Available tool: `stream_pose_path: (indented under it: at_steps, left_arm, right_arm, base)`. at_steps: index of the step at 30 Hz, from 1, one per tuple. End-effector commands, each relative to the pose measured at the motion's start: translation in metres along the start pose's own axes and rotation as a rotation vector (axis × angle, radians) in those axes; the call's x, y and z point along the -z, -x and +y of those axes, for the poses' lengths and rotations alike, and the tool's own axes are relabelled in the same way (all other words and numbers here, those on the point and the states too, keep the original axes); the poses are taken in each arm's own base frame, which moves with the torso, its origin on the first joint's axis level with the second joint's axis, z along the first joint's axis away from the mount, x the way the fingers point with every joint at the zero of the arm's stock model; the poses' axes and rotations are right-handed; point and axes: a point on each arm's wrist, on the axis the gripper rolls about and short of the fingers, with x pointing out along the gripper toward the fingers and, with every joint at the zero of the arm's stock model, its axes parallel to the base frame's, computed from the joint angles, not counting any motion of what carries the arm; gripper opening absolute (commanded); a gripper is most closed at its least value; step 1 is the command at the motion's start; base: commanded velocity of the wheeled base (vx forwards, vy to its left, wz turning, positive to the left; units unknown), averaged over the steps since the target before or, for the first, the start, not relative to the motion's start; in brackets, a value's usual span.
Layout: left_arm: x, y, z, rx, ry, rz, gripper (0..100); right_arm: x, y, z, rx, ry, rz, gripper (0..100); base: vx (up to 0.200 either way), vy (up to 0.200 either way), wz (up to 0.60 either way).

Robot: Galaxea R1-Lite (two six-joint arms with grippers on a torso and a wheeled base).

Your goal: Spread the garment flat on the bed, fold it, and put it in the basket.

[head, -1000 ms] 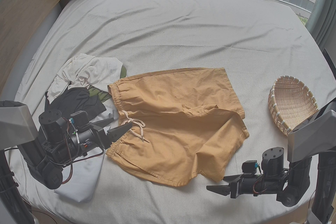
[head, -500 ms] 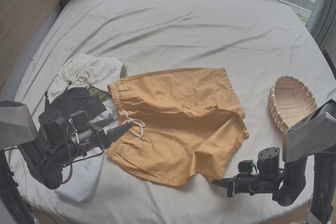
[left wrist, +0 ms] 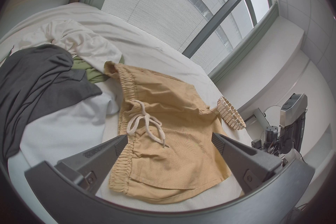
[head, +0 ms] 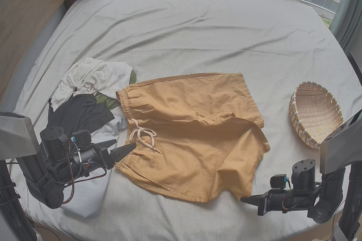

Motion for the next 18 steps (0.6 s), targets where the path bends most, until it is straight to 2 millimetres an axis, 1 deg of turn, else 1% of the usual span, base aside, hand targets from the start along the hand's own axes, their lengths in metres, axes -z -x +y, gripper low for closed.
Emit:
stream_pose_path:
  at_steps: [1,6,13,18]
  left_arm:
    - [0.019,0.007,0.009,-0.050,0.053,0.073,100]
    - [0.030,0.004,0.019,-0.079,0.080,0.114,100]
    - [0.041,0.001,0.025,-0.133,0.101,0.142,100]
    - [0.048,0.000,0.028,-0.147,0.117,0.166,100]
  right_arm:
    - [-0.008,0.019,-0.003,0.049,-0.018,-0.057,0]
    - [-0.011,0.026,-0.001,0.055,-0.023,-0.061,0]
    - [-0.015,0.036,-0.006,0.088,-0.038,-0.090,0]
    - [-0.017,0.038,-0.006,0.092,-0.039,-0.100,0]
  base:
    - [0.000,0.000,0.00]
    - [0.000,0.000,0.00]
    - [0.000,0.000,0.00]
    - [0.000,0.000,0.00]
